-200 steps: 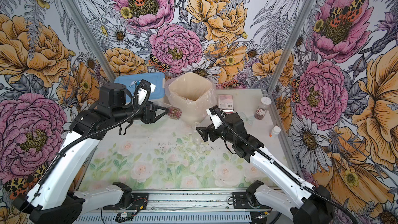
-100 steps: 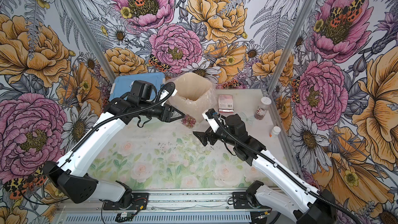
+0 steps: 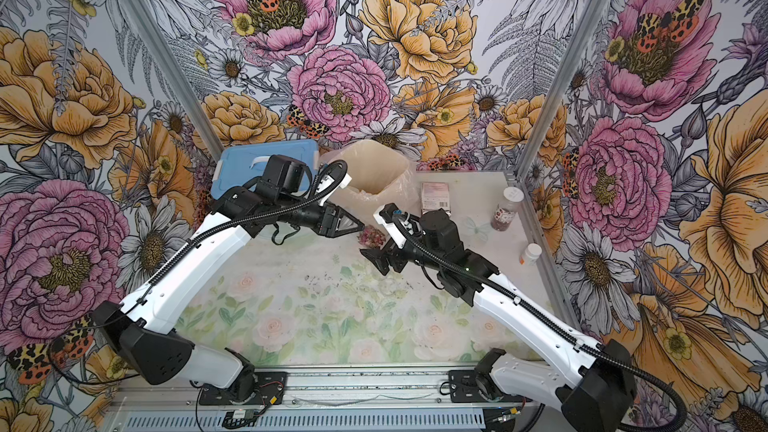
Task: Empty the moldy dried flower tea in the jars
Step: Pick up the jar from the center of the board.
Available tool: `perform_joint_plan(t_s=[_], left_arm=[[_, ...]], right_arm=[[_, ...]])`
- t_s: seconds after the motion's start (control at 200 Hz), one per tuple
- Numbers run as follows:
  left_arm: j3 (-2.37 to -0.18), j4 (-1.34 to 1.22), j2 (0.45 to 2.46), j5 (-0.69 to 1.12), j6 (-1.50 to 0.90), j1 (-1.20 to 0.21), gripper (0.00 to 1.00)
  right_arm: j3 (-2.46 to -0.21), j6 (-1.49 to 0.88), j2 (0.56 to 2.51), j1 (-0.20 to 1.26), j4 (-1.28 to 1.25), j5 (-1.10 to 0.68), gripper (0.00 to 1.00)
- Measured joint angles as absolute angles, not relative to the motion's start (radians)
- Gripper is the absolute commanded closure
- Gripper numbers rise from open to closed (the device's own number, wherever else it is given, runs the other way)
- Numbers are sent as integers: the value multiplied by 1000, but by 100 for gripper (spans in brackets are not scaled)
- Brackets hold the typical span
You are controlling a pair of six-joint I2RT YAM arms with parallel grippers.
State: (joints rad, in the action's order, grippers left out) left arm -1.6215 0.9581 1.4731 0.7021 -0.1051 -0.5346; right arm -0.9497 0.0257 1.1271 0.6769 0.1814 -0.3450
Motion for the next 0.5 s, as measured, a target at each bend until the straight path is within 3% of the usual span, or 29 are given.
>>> perform_joint_plan(t_s=[0.31, 0.5], left_arm=[[-1621, 957, 1486, 725, -109, -535, 70], [-1621, 955, 1499, 740, -124, -535, 71]], right_arm=[[-938, 36, 1159, 685, 75, -347, 26], [-914, 36, 1160, 689, 39, -353, 29]])
